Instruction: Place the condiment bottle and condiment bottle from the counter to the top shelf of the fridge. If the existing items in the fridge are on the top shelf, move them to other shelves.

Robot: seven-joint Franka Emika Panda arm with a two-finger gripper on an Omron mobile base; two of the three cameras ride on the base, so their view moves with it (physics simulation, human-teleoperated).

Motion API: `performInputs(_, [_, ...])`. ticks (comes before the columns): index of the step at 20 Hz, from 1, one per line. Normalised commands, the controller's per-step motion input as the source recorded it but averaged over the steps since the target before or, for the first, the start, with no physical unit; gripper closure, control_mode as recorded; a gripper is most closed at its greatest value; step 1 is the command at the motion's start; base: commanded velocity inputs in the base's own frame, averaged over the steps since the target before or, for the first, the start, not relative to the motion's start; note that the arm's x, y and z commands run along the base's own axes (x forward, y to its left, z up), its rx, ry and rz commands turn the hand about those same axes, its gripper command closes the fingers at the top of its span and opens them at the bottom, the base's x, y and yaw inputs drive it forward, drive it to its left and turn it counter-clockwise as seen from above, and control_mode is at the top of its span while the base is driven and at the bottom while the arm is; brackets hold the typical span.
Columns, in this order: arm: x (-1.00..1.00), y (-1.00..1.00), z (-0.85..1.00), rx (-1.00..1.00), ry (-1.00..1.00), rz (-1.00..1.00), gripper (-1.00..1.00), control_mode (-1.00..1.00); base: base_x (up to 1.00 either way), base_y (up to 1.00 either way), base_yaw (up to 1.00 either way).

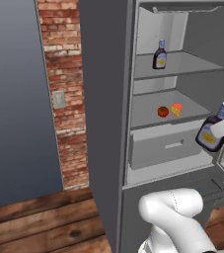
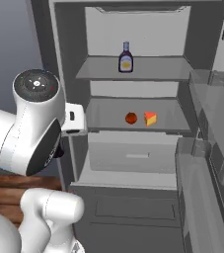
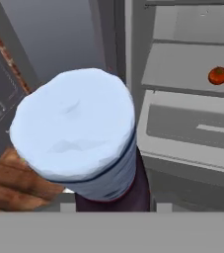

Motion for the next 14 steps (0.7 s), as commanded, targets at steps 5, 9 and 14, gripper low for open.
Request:
performInputs(5, [0.15,-0.03,0.04,0.0,0.0,0.0,1.0,-1.0,0.66,-0.01,0.0])
performInputs(9, [0.89,-0.16,0.4,0.03,-0.03,0.0,1.0,-1.0,0.0,0.0,0.0])
performInputs(14, [1.0,-0.03,0.43,0.05,-0.1,0.0,1.0,-1.0,0.0,0.0,0.0])
